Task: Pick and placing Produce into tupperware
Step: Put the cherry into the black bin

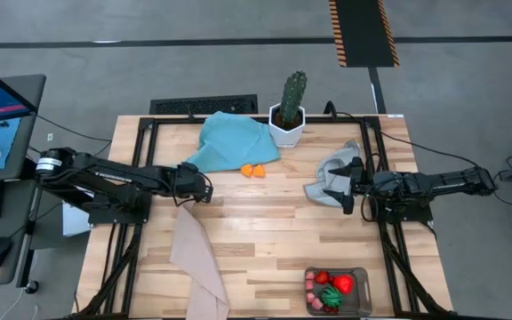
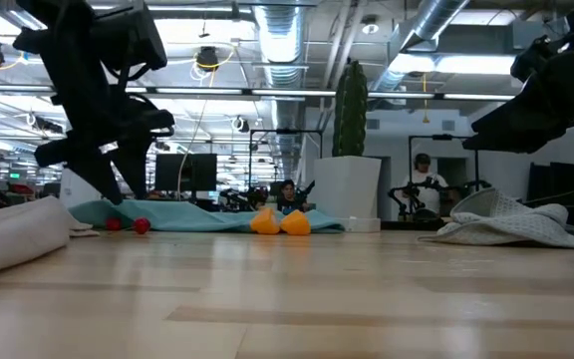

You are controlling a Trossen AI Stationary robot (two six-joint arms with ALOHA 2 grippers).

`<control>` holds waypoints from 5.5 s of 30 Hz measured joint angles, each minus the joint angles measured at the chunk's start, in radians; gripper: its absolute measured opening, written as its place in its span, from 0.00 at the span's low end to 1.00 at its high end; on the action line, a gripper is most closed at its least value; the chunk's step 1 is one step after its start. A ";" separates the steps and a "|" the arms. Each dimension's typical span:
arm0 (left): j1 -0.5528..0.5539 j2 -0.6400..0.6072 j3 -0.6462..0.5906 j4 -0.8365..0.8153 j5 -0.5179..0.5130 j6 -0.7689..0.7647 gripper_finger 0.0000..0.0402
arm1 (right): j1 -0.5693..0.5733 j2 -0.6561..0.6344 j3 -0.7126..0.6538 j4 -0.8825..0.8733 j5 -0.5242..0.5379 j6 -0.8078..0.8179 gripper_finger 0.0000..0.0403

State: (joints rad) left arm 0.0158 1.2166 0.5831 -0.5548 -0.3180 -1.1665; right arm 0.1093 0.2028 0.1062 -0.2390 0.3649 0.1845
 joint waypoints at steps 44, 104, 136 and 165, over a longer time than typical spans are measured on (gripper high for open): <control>0.042 0.192 0.000 0.076 0.015 -0.083 0.28 | 0.000 0.000 0.000 -0.019 0.000 0.000 0.96; -0.170 0.334 0.291 0.344 -0.045 -0.016 0.00 | 0.000 0.000 -0.001 -0.019 0.000 0.000 0.96; -0.405 0.952 1.227 0.296 0.058 0.634 0.00 | 0.000 0.006 0.000 -0.020 0.000 0.000 0.96; -0.450 1.145 1.466 0.367 0.176 0.891 0.02 | 0.000 0.007 0.000 -0.021 0.000 0.000 0.96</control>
State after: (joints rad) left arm -0.4347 2.3617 2.0488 -0.1883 -0.1415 -0.2751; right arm 0.1097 0.2095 0.1059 -0.2604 0.3645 0.1847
